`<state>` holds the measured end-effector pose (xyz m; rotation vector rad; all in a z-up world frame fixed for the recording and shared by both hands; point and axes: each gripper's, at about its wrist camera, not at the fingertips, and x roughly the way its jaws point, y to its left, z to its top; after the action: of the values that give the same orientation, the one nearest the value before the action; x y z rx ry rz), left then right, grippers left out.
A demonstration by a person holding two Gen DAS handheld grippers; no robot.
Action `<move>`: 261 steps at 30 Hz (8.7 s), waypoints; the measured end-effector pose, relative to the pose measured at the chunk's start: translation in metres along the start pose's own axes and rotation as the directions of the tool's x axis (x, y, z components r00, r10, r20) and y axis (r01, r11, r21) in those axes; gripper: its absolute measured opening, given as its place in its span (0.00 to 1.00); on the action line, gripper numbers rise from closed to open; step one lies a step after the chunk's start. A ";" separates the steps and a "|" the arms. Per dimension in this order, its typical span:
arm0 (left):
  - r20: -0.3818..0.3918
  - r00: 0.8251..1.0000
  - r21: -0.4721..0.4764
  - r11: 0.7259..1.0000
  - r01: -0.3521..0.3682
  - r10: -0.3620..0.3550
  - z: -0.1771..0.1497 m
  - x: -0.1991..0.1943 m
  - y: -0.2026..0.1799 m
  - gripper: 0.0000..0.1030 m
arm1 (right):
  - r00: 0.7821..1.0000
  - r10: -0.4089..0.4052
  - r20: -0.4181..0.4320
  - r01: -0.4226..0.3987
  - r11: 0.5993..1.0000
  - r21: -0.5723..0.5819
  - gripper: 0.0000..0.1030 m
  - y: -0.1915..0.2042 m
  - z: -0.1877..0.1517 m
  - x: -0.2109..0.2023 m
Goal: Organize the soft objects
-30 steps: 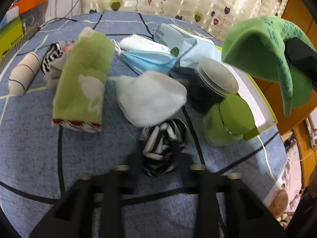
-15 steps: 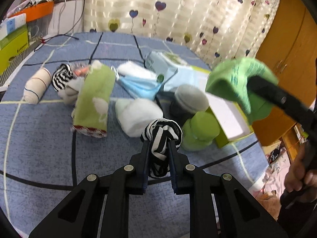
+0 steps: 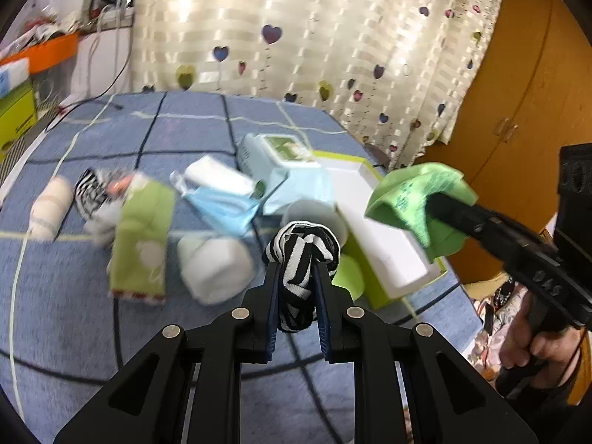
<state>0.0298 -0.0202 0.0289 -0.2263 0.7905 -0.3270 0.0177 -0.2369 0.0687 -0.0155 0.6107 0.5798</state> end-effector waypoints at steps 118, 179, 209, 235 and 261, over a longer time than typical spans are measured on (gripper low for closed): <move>0.087 0.990 -0.054 0.993 -0.105 0.109 0.015 -0.008 0.004 0.24 | 0.997 0.046 -0.057 -0.049 0.998 -0.037 0.60 0.039 -0.003 0.026; -0.050 0.986 -0.222 0.961 -0.165 0.157 -0.009 0.021 0.139 0.46 | 0.957 0.032 -0.289 -0.083 0.983 -0.165 0.60 0.096 -0.012 0.126; -0.053 0.994 -0.223 0.969 -0.104 0.094 -0.016 0.024 0.137 0.27 | 0.932 -0.018 -0.363 -0.060 0.978 -0.200 0.60 0.099 -0.014 0.155; -0.014 0.996 -0.206 0.974 -0.093 0.092 -0.023 -0.002 0.123 0.27 | 0.948 -0.029 -0.317 -0.048 0.971 -0.235 0.23 0.108 -0.008 0.154; 0.097 0.985 -0.095 0.986 -0.136 0.145 0.002 -0.029 0.042 0.27 | 0.992 -0.040 -0.117 0.021 0.987 -0.160 0.23 0.083 0.008 0.073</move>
<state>0.0208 0.0295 0.0356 -0.2664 0.7152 -0.1460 0.0275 -0.1286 0.0485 -0.2100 0.6788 0.5994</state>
